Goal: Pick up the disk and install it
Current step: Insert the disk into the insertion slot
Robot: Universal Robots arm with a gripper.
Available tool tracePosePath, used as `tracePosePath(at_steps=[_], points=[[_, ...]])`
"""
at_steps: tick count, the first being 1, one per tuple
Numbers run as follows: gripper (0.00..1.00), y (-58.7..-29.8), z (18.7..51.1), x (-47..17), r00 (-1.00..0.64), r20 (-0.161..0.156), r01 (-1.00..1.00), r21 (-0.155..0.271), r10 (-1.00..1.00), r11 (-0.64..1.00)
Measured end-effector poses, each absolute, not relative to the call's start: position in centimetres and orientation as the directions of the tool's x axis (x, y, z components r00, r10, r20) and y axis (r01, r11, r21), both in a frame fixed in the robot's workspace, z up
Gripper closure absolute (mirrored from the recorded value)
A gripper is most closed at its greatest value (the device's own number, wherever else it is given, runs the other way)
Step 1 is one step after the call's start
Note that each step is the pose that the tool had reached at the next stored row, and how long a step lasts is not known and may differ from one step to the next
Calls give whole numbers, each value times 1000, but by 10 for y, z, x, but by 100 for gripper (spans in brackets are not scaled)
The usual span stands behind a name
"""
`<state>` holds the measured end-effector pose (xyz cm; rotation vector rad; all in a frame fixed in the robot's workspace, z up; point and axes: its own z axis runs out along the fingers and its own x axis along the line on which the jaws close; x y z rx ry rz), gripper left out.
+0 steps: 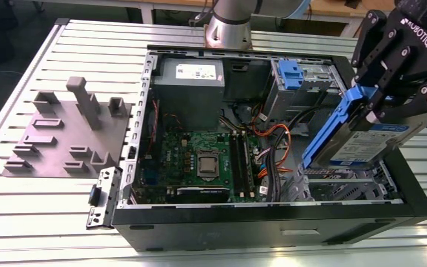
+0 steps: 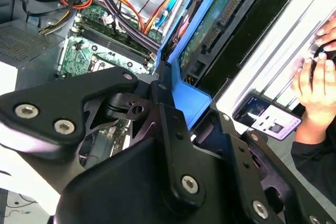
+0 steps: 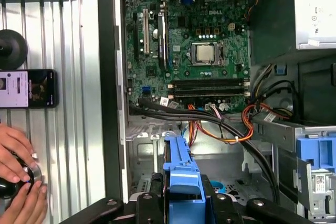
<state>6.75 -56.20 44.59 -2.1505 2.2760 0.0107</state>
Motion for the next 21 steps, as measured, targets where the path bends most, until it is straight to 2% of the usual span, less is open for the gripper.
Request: tracePosePath(at_steps=[21], points=[[64,-564,436,71,-53,-12,-999,-2,-999,53]])
